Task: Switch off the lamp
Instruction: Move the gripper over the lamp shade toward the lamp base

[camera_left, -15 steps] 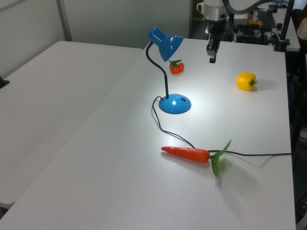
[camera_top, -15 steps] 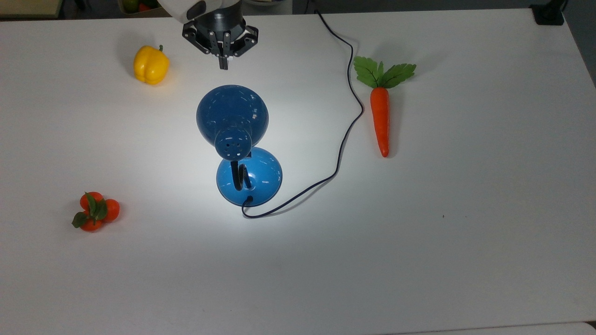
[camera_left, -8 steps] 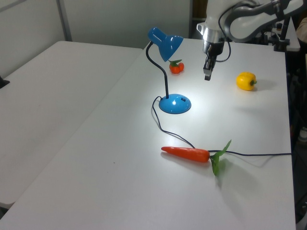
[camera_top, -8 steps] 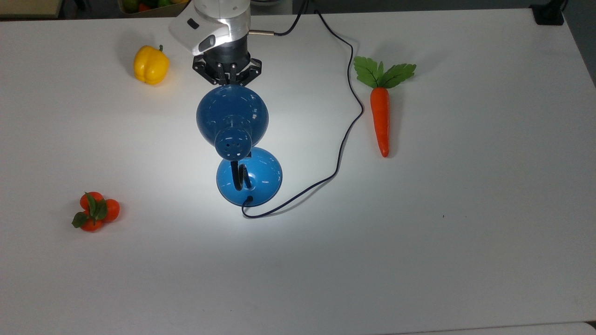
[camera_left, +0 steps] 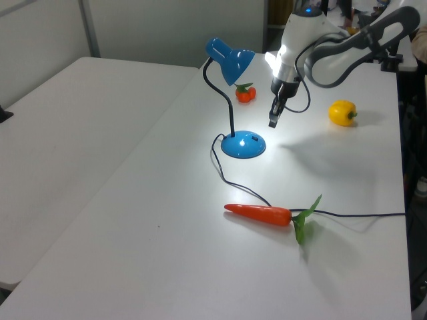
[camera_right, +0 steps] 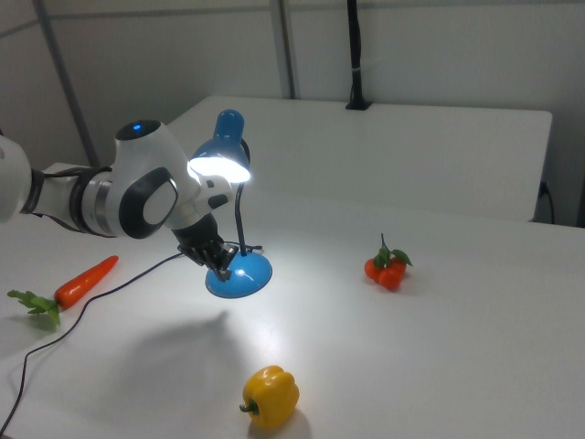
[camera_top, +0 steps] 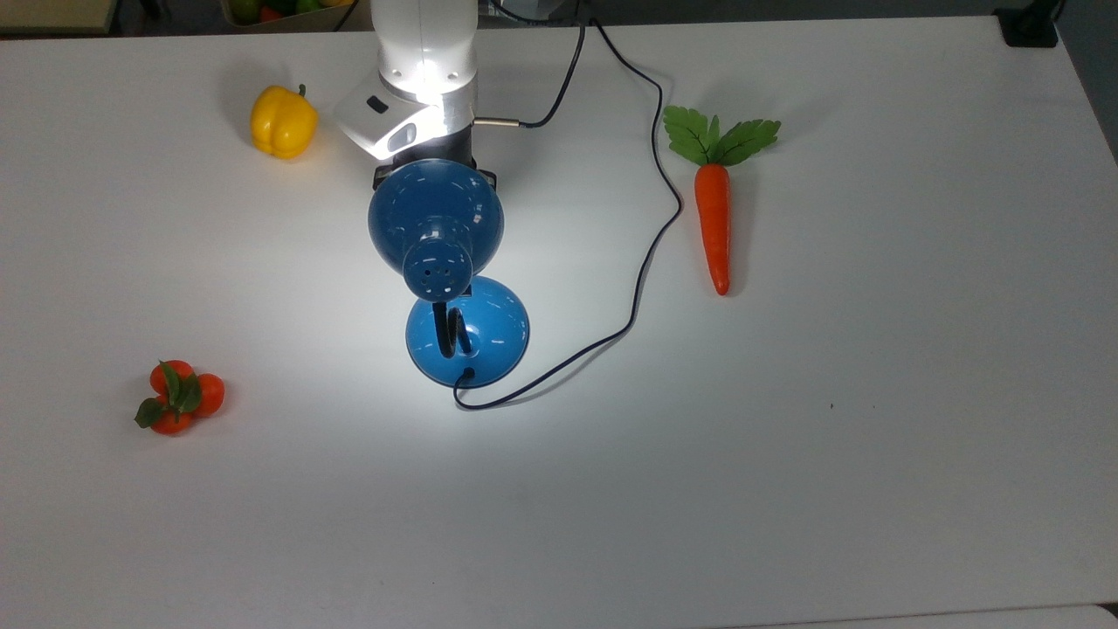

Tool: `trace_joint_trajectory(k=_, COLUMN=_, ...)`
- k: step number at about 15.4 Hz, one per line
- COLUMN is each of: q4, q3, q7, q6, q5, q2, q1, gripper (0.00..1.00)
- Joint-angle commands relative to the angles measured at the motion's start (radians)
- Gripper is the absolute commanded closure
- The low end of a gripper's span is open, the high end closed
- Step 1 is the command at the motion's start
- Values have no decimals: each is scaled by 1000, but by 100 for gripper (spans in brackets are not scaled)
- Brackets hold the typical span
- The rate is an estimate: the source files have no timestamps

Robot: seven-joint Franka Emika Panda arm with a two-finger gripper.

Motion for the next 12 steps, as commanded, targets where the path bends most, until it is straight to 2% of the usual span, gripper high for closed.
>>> trace_joint_trajectory(k=1, q4=-2, q3=-3, q7=-18, q6=101, q5=21, q2=55, q1=11, gripper=100)
trace_joint_trajectory(k=5, q4=-1, q3=0, q7=-27, q6=179, q5=19, q2=80, q1=11, gripper=100)
trace_joint_trajectory(k=12, q4=1, q3=9, q7=-29, q6=181, q5=13, q2=80, q1=16, gripper=100)
